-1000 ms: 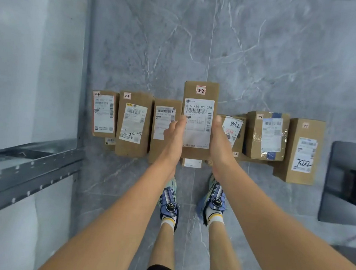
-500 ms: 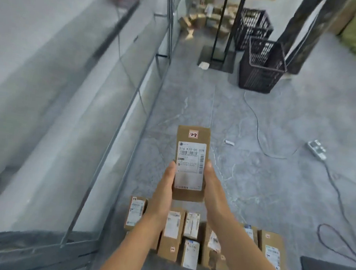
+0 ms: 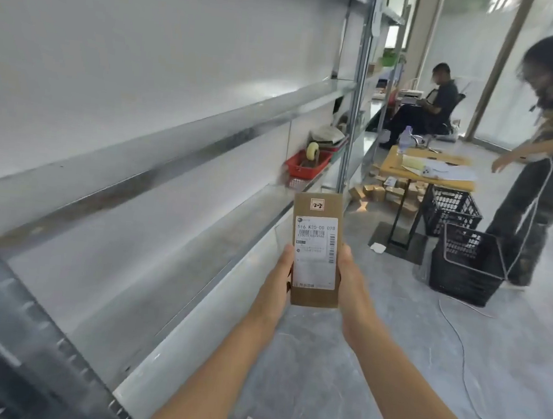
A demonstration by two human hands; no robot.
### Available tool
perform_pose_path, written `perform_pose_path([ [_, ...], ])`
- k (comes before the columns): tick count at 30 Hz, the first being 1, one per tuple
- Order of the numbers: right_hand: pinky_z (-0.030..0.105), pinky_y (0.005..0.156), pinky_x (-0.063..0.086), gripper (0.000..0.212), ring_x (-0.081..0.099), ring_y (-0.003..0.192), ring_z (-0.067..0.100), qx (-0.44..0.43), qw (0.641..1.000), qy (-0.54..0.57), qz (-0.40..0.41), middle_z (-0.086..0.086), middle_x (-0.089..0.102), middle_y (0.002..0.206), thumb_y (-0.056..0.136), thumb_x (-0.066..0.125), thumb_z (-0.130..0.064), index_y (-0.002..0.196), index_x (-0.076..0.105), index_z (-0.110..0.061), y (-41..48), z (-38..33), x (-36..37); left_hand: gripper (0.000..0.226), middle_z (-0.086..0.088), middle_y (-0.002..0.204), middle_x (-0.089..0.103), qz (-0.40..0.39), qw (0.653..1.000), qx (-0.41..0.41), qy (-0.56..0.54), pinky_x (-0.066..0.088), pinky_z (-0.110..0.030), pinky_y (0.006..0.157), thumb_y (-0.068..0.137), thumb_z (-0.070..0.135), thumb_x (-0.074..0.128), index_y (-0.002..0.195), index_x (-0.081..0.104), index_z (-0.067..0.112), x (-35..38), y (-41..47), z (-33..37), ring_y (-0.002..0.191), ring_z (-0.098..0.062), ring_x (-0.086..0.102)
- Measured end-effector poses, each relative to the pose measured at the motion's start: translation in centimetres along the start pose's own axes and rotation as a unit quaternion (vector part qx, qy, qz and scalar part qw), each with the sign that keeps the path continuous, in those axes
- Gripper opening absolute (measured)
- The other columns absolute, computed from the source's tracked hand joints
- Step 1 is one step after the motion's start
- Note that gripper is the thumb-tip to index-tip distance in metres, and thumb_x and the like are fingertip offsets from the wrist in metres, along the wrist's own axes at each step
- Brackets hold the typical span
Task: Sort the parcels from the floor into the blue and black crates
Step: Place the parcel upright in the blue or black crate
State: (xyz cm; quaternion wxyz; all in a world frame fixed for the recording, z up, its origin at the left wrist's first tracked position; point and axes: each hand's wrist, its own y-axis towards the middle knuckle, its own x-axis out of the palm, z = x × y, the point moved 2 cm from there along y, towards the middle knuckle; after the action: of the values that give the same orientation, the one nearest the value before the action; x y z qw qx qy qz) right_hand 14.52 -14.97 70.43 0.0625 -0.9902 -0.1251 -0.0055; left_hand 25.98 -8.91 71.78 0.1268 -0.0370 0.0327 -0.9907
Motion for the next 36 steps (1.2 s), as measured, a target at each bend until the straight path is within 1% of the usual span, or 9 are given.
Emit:
perform_pose_path([
  [3,0.018,0.076,0.044,0.050,0.066,0.108,0.001,-0.037,0.999,0.007,-0.038,-0.017,0.074,0.116,0.111,0.026,-0.059,0.129,0.068,-0.040,-0.7,-3.7,0.8,0.053,0.021,0.132,0.067,0.041,0.998,0.043,0.017,0.043,-0.029,0.107,0.107,0.061,0.019,0.140,0.057,0.044,-0.4,-1.1,3.2,0.123,0.003,0.060],
  [6,0.022,0.080,0.044,0.052,0.066,0.115,0.006,-0.054,0.996,0.012,-0.076,-0.015,0.074,0.121,0.109,0.027,-0.064,0.132,0.068,-0.040,-1.6,-5.8,1.3,0.053,0.022,0.136,0.064,0.086,0.993,0.069,0.029,0.034,-0.043,0.119,0.104,0.068,0.019,0.137,0.057,0.051,-0.5,-2.7,5.1,0.131,-0.002,0.054],
  [9,0.023,0.082,0.047,0.054,0.067,0.117,0.008,-0.068,0.990,0.016,-0.125,-0.013,0.074,0.125,0.108,0.027,-0.065,0.137,0.065,-0.041,-2.6,-7.1,1.8,0.054,0.022,0.134,0.065,0.125,0.988,0.083,0.039,0.032,-0.046,0.121,0.104,0.068,0.018,0.136,0.058,0.052,-0.3,-4.9,6.5,0.129,-0.003,0.056],
  [18,0.022,0.078,0.043,0.054,0.065,0.116,0.012,-0.068,0.960,0.007,-0.270,-0.008,0.071,0.127,0.109,0.021,-0.063,0.135,0.063,-0.041,-8.6,-7.5,4.7,0.041,0.035,0.121,0.065,0.261,0.961,0.077,0.056,0.033,-0.037,0.118,0.101,0.072,0.018,0.112,0.057,0.072,-0.8,-14.4,7.4,0.121,0.006,0.054],
  [23,0.023,0.078,0.043,0.054,0.062,0.119,0.015,-0.057,0.935,0.002,-0.349,-0.007,0.069,0.129,0.109,0.020,-0.065,0.136,0.061,-0.043,-13.6,-7.0,8.0,0.060,0.016,0.143,0.058,0.336,0.937,0.080,0.053,0.029,-0.044,0.123,0.099,0.074,0.019,0.143,0.050,0.048,-2.5,-20.7,7.1,0.137,-0.008,0.048],
  [27,0.021,0.074,0.045,0.052,0.064,0.112,0.012,-0.052,0.913,0.001,-0.404,-0.008,0.070,0.122,0.109,0.021,-0.064,0.134,0.060,-0.042,-18.2,-7.0,10.7,0.058,0.017,0.140,0.061,0.405,0.909,0.089,0.047,0.033,-0.045,0.122,0.098,0.076,0.023,0.140,0.054,0.051,-3.9,-26.0,7.1,0.134,-0.007,0.051],
  [30,0.022,0.073,0.046,0.050,0.065,0.110,0.011,-0.046,0.895,0.003,-0.444,-0.008,0.070,0.120,0.110,0.022,-0.061,0.132,0.061,-0.039,-22.1,-6.8,12.8,0.052,0.017,0.135,0.065,0.443,0.891,0.086,0.041,0.038,-0.040,0.117,0.099,0.073,0.021,0.132,0.058,0.054,-5.0,-30.4,7.2,0.128,-0.005,0.056],
  [33,0.021,0.073,0.047,0.047,0.066,0.107,0.007,-0.039,0.875,0.001,-0.483,-0.013,0.072,0.116,0.111,0.023,-0.058,0.126,0.064,-0.042,-26.3,-6.0,14.8,0.055,0.018,0.136,0.063,0.476,0.874,0.089,0.033,0.040,-0.032,0.113,0.101,0.070,0.019,0.137,0.056,0.048,-6.2,-35.5,6.8,0.128,-0.002,0.055],
  [36,0.026,0.083,0.047,0.049,0.065,0.113,0.010,-0.025,0.856,-0.001,-0.517,-0.011,0.072,0.123,0.110,0.027,-0.062,0.131,0.065,-0.041,-31.6,-5.0,17.0,0.055,0.021,0.131,0.066,0.523,0.848,0.085,0.020,0.041,-0.029,0.107,0.100,0.072,0.021,0.136,0.056,0.050,-7.4,-41.2,6.0,0.125,0.000,0.056],
])
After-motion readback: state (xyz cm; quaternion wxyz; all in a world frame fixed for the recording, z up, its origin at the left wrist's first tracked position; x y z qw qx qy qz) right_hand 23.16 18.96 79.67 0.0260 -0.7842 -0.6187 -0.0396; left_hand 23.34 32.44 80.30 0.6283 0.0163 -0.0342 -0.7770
